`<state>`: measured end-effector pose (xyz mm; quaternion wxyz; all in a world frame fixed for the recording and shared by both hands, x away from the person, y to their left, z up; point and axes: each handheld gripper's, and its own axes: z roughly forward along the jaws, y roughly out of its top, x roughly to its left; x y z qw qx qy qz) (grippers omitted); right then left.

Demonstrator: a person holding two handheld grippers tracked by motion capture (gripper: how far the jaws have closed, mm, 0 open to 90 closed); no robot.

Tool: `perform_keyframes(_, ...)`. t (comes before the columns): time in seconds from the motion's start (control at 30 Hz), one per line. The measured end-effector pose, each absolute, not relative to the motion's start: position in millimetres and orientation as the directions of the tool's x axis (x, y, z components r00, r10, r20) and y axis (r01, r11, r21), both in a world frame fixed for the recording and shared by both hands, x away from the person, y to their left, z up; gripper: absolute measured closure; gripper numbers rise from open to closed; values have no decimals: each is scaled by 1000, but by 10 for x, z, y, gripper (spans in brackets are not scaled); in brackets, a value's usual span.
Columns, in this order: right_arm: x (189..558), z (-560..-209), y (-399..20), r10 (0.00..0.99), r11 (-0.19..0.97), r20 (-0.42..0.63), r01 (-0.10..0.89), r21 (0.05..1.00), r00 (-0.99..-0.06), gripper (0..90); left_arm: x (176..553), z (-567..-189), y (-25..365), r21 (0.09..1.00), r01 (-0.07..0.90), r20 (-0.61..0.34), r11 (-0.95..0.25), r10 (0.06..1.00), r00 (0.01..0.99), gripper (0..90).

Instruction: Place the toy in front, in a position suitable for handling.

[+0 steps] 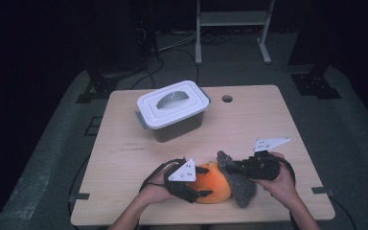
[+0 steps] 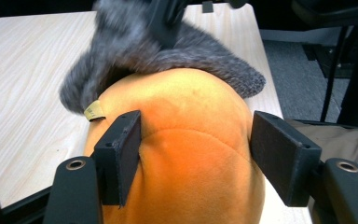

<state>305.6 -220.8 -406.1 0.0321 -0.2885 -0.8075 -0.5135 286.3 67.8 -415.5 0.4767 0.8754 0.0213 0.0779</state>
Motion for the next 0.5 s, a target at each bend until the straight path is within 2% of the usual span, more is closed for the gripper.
perform_keyframes(0.07, 2994, -4001, -2145, 369, 302, 352, 469, 830, -860, 732, 2877, -4167, 682, 841, -22, 111, -541, 132, 985, 332)
perform_keyframes(0.13, 2944, -3985, -2061, 351, 341, 325, 443, 829, -878, 732, 2887, -4173, 689, 842, -20, 114, -539, 142, 983, 324)
perform_keyframes(0.27, 2957, -4084, -2000, 365, 384, 295, 432, 816, -883, 732, 2900, -4150, 697, 845, -24, 124, -535, 152, 981, 259)
perform_keyframes(0.37, 3018, -4138, -2094, 377, 366, 297, 436, 822, -877, 731, 2937, -4139, 718, 858, 16, 77, -513, 160, 984, 164)
perform_keyframes(0.5, 3080, -4209, -2194, 416, 357, 305, 462, 812, -857, 729, 2968, -4159, 733, 846, 14, 91, -533, 171, 981, 156)
